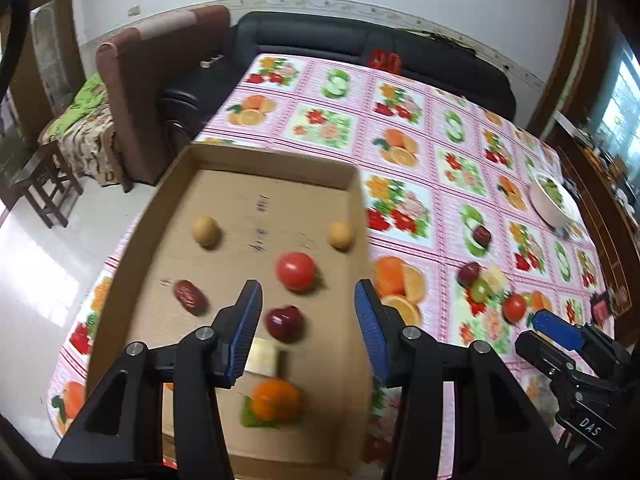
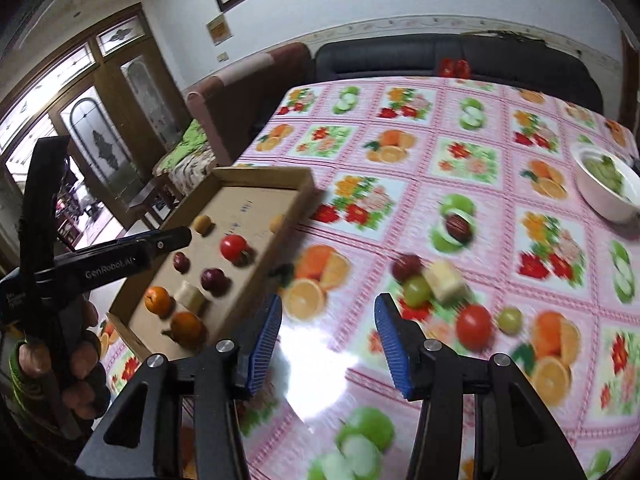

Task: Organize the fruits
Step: 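Withdraw both tools from the tray back over the table, then grasp the red tomato with the right tool while the left tool grasps a dark red date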

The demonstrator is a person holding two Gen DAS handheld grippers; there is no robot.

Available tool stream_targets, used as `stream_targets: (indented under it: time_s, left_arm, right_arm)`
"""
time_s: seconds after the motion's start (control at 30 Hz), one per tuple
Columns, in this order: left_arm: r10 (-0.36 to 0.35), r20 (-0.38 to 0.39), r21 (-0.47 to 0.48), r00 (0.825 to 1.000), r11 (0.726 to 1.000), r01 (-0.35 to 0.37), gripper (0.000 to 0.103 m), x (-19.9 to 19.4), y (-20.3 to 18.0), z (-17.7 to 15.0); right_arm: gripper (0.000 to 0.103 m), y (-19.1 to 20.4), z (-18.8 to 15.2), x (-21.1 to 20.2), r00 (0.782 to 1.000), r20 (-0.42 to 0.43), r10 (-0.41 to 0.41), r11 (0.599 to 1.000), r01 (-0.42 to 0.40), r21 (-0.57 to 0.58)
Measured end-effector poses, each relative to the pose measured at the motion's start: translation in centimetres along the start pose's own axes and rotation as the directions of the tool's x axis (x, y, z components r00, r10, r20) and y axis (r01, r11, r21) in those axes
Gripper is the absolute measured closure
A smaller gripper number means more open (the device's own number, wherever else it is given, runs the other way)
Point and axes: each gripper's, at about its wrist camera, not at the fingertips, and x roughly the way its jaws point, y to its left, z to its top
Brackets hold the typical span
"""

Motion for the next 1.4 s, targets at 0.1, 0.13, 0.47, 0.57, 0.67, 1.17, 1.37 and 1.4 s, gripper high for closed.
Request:
stream_targets:
  time_s: [0.1, 0.13, 0.47, 0.57, 0.67, 1.17, 1.37, 1.4]
  left_arm:
    - [-0.023, -0.003, 0.018, 1.000, 1.000, 0.023, 0.056, -0.3, -1.3, -0.5]
    - [-0.035, -0.007, 0.027, 0.999, 0.999, 0.036, 0.057, -0.4, -1.9, -0.7]
    - [-0.116, -0.047, 0.077, 0.992, 0.990, 0.120, 0.057, -0.5, -5.5, -2.5]
    - [-0.129, -0.058, 0.086, 0.990, 0.987, 0.134, 0.057, -0.4, -6.1, -2.9]
    - [-0.146, -0.073, 0.093, 0.987, 0.984, 0.152, 0.057, -0.1, -6.9, -3.2]
    - [-0.176, -0.124, 0.115, 0.977, 0.975, 0.190, 0.057, 1.6, -9.4, -3.6]
    - [-0.174, -0.127, 0.124, 0.976, 0.974, 0.190, 0.057, 2.6, -10.2, -3.0]
    - [-0.171, -0.128, 0.128, 0.977, 0.974, 0.188, 0.057, 2.8, -10.3, -2.9]
  right_arm:
    - [0.053, -1.2, -1.3, -1.0, 1.000, 0.001, -0.019, 1.000, 0.019, 0.022]
    - [0.053, -1.6, -1.7, -1.4, 1.000, 0.000, -0.026, 0.999, 0.026, 0.029]
    - [0.053, -5.1, -4.7, -4.0, 0.997, 0.002, -0.081, 0.991, 0.080, 0.104]
    - [0.053, -6.3, -5.5, -4.4, 0.995, 0.001, -0.096, 0.987, 0.095, 0.128]
    - [0.053, -7.4, -6.1, -4.9, 0.994, 0.002, -0.110, 0.982, 0.109, 0.153]
    - [0.053, -10.9, -7.5, -6.0, 0.987, 0.012, -0.158, 0.963, 0.151, 0.223]
    - [0.053, -11.7, -7.1, -5.9, 0.986, 0.016, -0.167, 0.961, 0.159, 0.227]
    - [0.053, -11.9, -7.1, -5.8, 0.985, 0.017, -0.169, 0.960, 0.161, 0.230]
